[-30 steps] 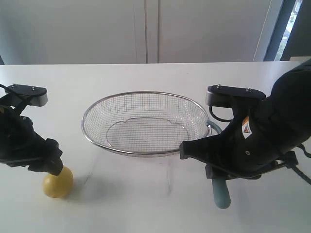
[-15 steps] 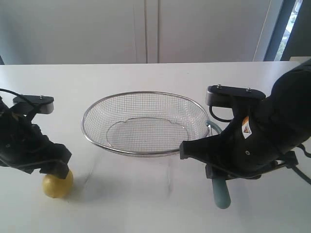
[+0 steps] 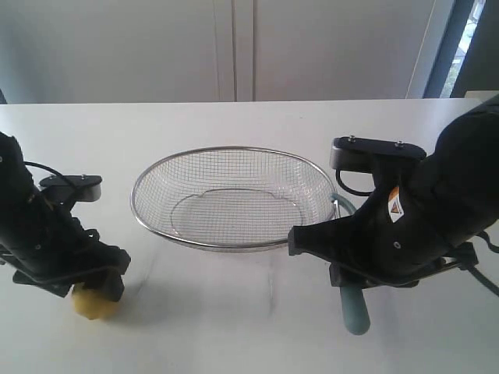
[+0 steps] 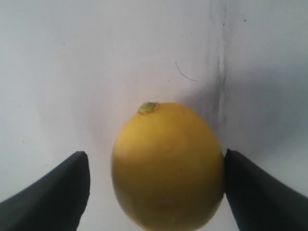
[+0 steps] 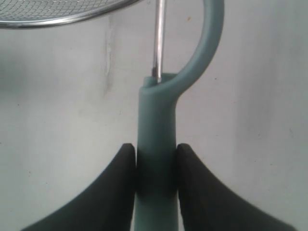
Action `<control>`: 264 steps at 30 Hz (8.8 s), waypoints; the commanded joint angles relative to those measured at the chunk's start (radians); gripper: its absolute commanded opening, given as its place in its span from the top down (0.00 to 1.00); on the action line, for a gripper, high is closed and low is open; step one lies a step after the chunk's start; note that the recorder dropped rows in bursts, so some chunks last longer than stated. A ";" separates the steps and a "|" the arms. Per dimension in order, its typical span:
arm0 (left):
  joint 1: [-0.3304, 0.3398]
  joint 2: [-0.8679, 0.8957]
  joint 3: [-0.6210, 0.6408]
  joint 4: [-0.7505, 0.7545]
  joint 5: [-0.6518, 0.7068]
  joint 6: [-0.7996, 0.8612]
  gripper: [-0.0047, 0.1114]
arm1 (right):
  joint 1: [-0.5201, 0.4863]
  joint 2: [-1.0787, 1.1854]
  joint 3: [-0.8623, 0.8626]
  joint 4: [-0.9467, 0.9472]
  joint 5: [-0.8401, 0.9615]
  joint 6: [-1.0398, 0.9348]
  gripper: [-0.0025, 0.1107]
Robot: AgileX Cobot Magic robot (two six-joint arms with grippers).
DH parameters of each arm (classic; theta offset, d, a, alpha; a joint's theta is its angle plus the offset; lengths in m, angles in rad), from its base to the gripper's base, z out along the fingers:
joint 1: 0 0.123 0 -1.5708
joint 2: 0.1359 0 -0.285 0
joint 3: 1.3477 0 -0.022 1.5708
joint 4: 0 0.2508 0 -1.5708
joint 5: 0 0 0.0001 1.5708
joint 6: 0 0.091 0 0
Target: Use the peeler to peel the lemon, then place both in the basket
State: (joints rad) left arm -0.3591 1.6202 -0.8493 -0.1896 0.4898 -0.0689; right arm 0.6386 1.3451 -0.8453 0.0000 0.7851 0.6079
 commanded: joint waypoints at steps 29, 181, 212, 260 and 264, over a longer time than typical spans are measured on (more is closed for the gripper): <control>-0.002 0.053 -0.001 0.011 -0.010 -0.006 0.32 | -0.001 -0.010 -0.001 0.000 -0.011 -0.002 0.98; -0.002 -0.265 -0.001 -1.193 0.315 1.514 0.96 | -0.151 -0.011 -0.002 0.377 -0.012 -0.633 0.98; -0.002 -0.265 -0.001 -1.195 0.318 1.643 0.96 | -0.352 0.003 -0.002 0.959 0.184 -1.311 0.98; -0.002 -0.265 -0.001 -1.274 0.338 1.726 0.96 | -0.317 0.065 -0.002 1.215 0.318 -1.526 0.98; -0.002 -0.265 -0.001 -1.274 0.338 1.726 0.96 | -0.317 0.061 -0.002 1.219 0.324 -1.524 0.98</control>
State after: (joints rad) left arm -0.3591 1.3588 -0.8493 -1.4351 0.8062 1.6527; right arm 0.3198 1.4151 -0.8453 1.1966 1.0928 -0.9038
